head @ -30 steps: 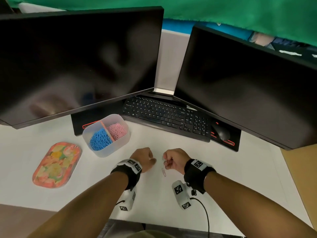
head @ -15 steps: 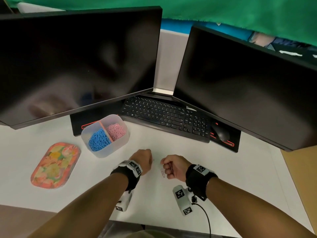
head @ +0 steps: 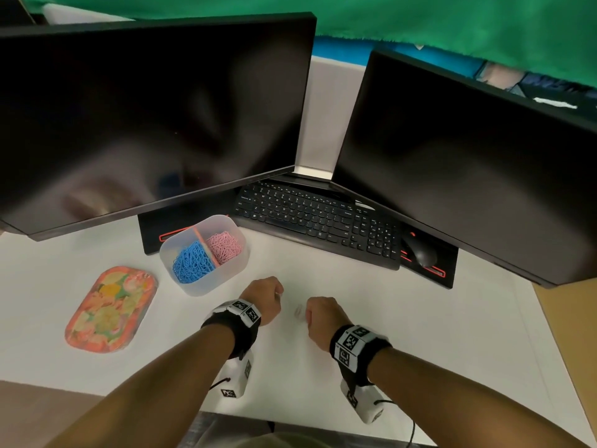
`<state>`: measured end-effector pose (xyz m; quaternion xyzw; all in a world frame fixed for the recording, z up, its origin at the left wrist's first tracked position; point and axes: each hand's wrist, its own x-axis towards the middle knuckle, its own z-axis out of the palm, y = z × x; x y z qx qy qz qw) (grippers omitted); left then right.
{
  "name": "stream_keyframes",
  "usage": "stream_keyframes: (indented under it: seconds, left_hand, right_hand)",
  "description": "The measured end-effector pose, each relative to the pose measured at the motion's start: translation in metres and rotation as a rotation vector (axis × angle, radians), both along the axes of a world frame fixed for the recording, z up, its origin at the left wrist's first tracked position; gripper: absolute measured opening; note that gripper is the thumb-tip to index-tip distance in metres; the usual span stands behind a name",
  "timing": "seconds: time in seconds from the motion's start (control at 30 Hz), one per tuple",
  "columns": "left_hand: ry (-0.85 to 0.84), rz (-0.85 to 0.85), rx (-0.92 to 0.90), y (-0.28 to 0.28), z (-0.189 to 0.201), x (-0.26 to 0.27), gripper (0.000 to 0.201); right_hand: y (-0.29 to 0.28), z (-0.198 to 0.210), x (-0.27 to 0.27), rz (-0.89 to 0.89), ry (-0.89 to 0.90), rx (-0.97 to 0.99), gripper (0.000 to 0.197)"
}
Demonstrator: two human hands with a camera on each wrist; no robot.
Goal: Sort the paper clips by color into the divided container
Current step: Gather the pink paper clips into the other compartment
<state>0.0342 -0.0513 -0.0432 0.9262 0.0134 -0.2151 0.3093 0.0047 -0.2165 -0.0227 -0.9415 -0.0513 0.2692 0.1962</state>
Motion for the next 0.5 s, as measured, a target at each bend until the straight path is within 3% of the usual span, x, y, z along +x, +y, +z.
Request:
stream_keyframes:
  seconds: [0.33,0.5]
  left_hand:
    - [0.043,0.037,-0.077,0.006,0.007,-0.007,0.023]
    - [0.212,0.279,-0.366,0.014,0.013,0.0,0.016]
  right_hand:
    - [-0.002,-0.001,0.002,0.036,0.058,0.011,0.023]
    - [-0.003,0.001,0.008,-0.027,0.138,0.168,0.028]
